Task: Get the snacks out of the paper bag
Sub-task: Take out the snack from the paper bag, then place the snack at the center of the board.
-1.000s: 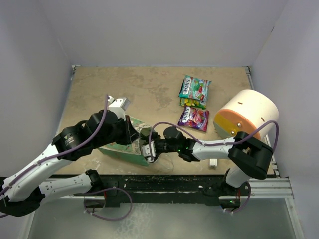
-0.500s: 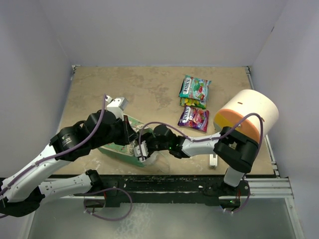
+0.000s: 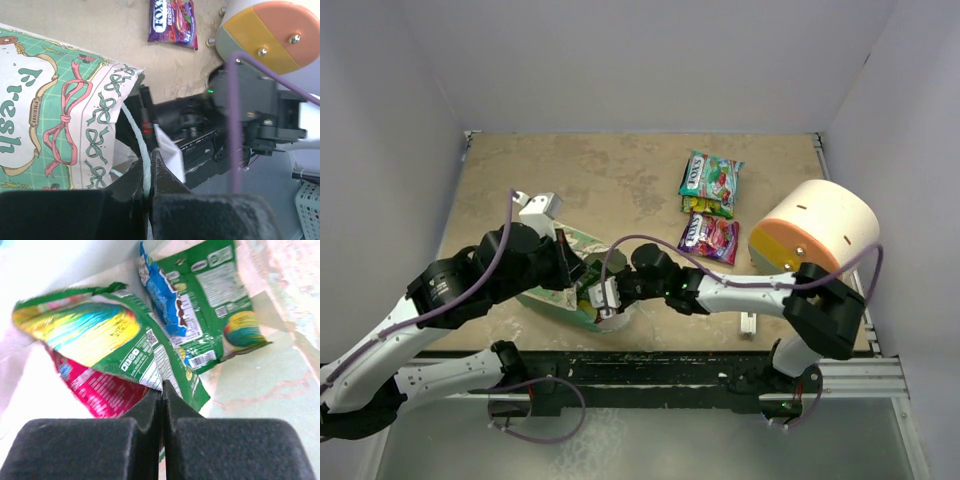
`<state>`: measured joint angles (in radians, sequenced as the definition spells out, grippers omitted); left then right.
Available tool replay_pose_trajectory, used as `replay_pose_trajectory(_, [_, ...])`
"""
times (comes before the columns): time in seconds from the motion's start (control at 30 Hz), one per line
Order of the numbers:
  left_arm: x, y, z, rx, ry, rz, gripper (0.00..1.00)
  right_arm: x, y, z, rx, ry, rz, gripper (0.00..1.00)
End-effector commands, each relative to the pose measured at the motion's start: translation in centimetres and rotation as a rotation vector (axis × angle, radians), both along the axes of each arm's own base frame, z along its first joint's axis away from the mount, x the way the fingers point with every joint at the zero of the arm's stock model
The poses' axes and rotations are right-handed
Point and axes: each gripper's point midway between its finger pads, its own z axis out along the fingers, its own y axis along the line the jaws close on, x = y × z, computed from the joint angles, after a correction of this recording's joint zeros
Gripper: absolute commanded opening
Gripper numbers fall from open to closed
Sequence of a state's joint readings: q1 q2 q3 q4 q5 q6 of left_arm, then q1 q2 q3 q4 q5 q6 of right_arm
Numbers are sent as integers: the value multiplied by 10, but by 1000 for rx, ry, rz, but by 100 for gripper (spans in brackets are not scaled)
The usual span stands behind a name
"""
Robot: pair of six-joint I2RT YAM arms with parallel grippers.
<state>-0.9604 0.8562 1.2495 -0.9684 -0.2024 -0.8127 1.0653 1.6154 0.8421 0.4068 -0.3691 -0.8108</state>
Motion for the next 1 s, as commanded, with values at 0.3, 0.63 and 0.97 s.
replay_pose_trajectory(0.3, [19, 9, 22, -10, -95, 91, 0, -41, -62, 112, 128, 156, -113, 0])
replay_pose_trajectory(0.63, [28, 18, 18, 79, -116, 122, 0, -53, -146, 177, 191, 175, -318, 0])
replay_pose_trajectory(0.97, [33, 26, 8, 165, -90, 160, 0, 13, -210, 209, 350, 182, -823, 0])
